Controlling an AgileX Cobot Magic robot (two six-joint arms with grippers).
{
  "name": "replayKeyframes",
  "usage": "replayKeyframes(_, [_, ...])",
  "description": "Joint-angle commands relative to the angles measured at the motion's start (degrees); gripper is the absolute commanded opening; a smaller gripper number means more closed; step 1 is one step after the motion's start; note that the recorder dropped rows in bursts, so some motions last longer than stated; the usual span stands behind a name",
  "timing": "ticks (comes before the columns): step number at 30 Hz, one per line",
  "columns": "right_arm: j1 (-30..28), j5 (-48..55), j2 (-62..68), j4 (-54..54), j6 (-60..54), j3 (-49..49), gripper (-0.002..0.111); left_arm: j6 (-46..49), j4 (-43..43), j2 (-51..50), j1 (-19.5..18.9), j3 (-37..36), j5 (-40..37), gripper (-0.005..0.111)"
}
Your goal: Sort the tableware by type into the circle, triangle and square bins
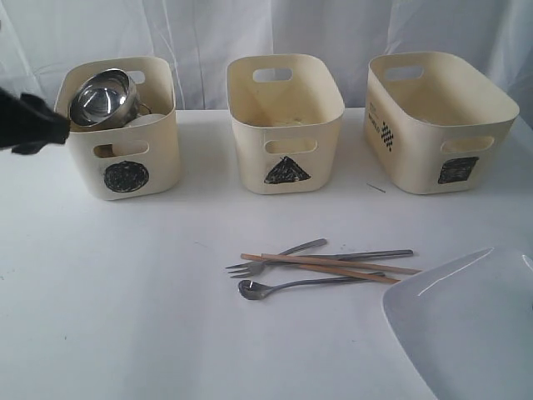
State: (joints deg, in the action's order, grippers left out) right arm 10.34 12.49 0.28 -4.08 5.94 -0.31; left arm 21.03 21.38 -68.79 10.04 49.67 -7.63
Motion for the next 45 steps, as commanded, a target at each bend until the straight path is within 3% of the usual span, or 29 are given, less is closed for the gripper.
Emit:
replayKeyframes(1, [-0.7,0.0,-0.3,-0.3,0.3,0.3,0.0,-1.6,0.9,14.5,0.7,-12.5,0.5,0.057])
replayKeyframes(8, [-0.7,0.0,-0.3,-0.3,0.3,0.3,0.0,-3.2,0.9,36.8,0.7,-26.9,0.7,0.057])
replayKeyframes(11, [-0.7,0.0,-0.3,-0.3,0.3,0.3,0.0,-3.2,0.9,44.8,0.7,-31.0,0.5,0.05])
replayKeyframes(19, [-0.7,0.0,-0.3,-0.3,0.3,0.3,0.0,-3.2,0.9,61.3,0.7,-37.3,-2.9,0.0])
replayKeyframes(27, [-0.7,0.2,-0.3,-0.3,0.3,0.3,0.0,-3.3,2.1,68.8,0.7,-37.6,-7.7,0.0])
replayKeyframes(34, [-0.7,0.0,-0.3,-0.3,0.3,0.3,0.0,-2.9,4.1,68.8,0.7,-38.3,-23.7,0.0])
replayKeyframes(39, [-0.7,0.0,-0.3,-0.3,0.3,0.3,0.0,-2.8,4.2,68.8,0.7,-42.0,-22.1,0.0])
replayKeyframes(45, [-0.7,0.0,-0.3,-0.3,0.3,0.3,0.0,-2.8,2.9,68.8,0.7,-48.0,-13.7,0.0])
